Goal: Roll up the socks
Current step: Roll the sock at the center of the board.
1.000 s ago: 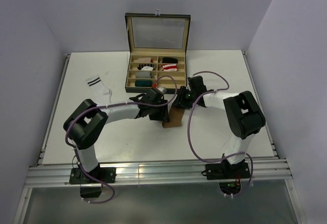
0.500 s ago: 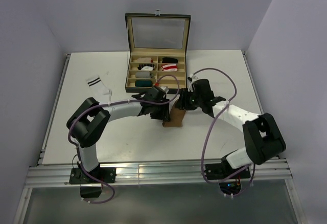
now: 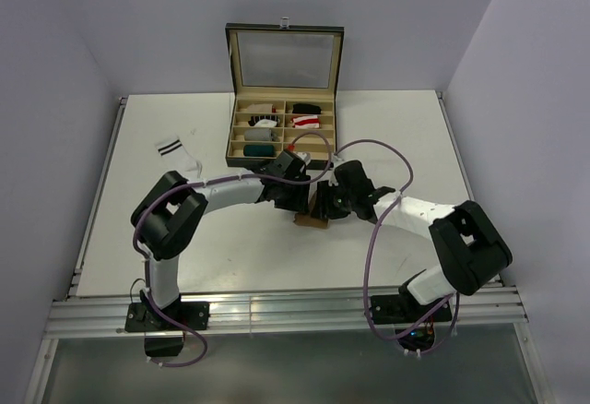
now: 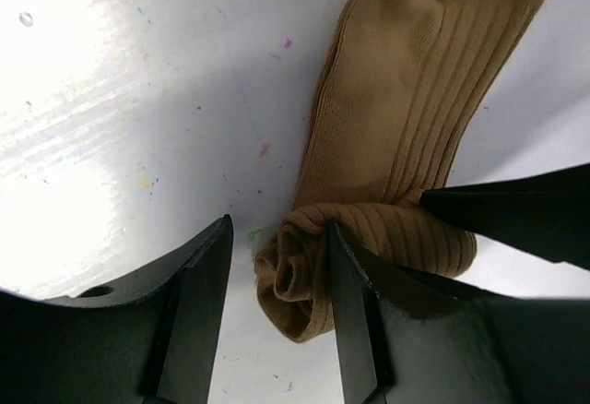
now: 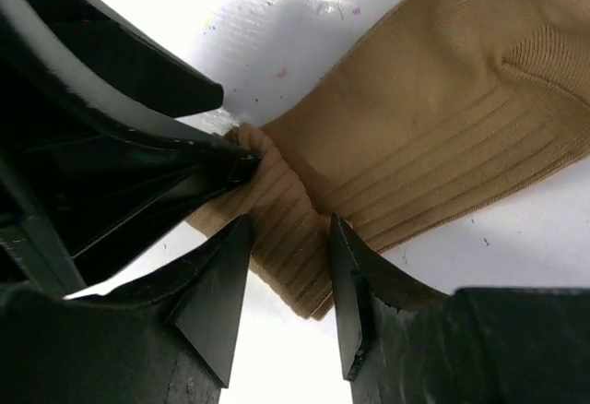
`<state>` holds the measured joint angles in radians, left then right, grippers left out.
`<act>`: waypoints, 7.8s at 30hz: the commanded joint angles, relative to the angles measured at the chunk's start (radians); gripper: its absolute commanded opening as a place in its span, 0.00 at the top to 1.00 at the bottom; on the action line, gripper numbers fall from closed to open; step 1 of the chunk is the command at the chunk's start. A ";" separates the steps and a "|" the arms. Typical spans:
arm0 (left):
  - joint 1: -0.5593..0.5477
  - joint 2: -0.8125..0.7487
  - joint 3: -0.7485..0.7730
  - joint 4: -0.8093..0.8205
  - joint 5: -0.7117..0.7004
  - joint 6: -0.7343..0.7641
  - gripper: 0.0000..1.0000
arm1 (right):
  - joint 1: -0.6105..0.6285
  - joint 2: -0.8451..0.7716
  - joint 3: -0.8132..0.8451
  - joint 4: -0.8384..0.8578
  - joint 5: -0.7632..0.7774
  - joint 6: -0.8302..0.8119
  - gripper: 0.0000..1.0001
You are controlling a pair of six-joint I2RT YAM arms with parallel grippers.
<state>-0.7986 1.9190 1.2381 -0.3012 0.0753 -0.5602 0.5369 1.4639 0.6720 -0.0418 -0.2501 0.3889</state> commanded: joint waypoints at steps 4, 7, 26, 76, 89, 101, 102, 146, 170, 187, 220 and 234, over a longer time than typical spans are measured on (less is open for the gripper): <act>0.004 0.049 0.018 -0.036 -0.011 0.036 0.49 | 0.008 0.019 -0.022 -0.024 0.023 0.019 0.71; 0.010 0.040 0.021 -0.030 -0.017 -0.007 0.49 | 0.006 0.061 -0.009 -0.043 0.012 0.045 0.83; 0.062 -0.344 -0.382 0.252 -0.066 -0.509 0.28 | -0.064 0.202 -0.058 0.095 -0.183 0.291 0.99; -0.004 -0.018 -0.051 0.020 -0.054 -0.314 0.43 | 0.244 0.033 0.054 -0.141 0.363 0.033 0.55; 0.041 -0.208 -0.156 0.114 -0.071 -0.426 0.29 | 0.108 0.053 -0.035 -0.117 0.054 0.122 1.00; 0.055 -0.249 -0.218 0.229 -0.022 -0.443 0.24 | -0.158 0.107 -0.250 0.201 -0.379 0.277 1.00; 0.053 -0.245 -0.218 0.237 -0.016 -0.438 0.24 | -0.169 0.118 -0.267 0.213 -0.399 0.291 1.00; -0.027 0.014 -0.132 0.195 0.023 -0.294 0.72 | -0.252 0.067 -0.224 0.204 -0.322 0.286 0.86; -0.025 -0.026 -0.098 0.057 -0.071 -0.193 0.75 | -0.255 0.113 0.004 0.089 0.026 0.280 0.68; 0.006 -0.017 -0.043 -0.073 -0.140 -0.191 0.77 | -0.177 -0.097 -0.006 0.125 -0.071 0.056 0.55; 0.032 0.074 0.100 -0.188 -0.039 -0.202 0.76 | 0.353 0.075 0.001 0.169 0.524 -0.131 0.49; 0.105 -0.061 -0.005 -0.041 -0.017 -0.351 0.39 | 0.126 0.088 -0.026 0.083 0.097 -0.047 1.00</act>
<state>-0.7109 1.9224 1.2644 -0.3687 0.0811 -0.8600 0.7532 1.5394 0.6796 0.1081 0.0334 0.3183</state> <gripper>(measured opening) 0.591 0.107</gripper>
